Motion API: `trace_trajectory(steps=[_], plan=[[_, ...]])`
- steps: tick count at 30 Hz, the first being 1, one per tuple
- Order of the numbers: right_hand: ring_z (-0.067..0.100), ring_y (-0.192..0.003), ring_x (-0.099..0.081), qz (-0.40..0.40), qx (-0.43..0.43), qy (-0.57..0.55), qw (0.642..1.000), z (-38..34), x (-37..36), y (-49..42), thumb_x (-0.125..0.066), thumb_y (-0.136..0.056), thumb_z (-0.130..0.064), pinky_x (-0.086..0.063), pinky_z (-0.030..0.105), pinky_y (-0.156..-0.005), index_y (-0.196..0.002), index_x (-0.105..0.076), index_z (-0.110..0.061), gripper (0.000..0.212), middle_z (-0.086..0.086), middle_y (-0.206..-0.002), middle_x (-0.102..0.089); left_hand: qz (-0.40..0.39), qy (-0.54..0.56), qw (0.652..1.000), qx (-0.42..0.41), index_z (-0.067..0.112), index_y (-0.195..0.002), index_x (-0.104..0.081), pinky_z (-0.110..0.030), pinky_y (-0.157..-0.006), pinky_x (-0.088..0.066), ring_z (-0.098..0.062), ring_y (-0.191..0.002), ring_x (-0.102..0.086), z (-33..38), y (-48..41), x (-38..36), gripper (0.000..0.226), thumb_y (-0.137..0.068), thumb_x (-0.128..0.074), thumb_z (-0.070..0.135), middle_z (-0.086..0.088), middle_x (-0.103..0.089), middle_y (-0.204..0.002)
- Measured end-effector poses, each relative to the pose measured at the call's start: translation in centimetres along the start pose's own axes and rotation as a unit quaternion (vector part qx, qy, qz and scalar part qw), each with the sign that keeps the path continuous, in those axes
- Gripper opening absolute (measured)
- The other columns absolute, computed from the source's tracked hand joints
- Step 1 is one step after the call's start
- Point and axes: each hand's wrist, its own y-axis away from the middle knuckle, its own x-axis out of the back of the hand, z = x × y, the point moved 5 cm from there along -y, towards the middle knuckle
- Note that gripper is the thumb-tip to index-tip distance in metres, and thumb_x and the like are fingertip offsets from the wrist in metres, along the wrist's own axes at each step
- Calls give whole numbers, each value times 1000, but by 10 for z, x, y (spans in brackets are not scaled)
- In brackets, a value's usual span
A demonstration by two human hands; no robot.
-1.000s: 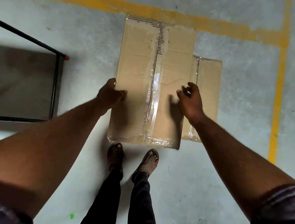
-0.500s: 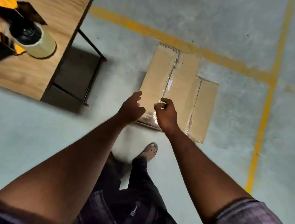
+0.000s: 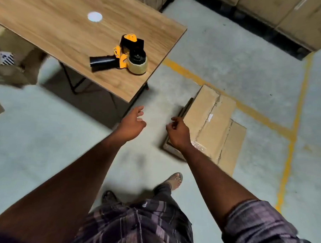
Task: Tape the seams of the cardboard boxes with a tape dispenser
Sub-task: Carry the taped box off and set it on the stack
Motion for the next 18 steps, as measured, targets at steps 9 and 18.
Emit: trace_trajectory(steps=[9, 18], plan=[[28, -110, -62, -103, 134, 121, 978, -143, -172, 59, -62, -97, -22, -44, 31, -88, -133, -54, -5, 41, 13, -120, -66, 103, 36, 993, 46, 23, -150, -39, -30, -98, -46, -17, -118, -58, -121, 104, 190, 61, -95, -60, 11, 0, -51, -146], [28, -98, -53, -174, 277, 240, 914, -246, -287, 62, -63, -96, -26, -38, 34, -78, -110, -52, -6, 27, 13, -108, -58, 162, 94, 981, 58, 20, -150, -39, -31, -94, -47, -21, -120, -58, -166, 104, 295, 58, -97, -63, 20, -2, -51, -142]])
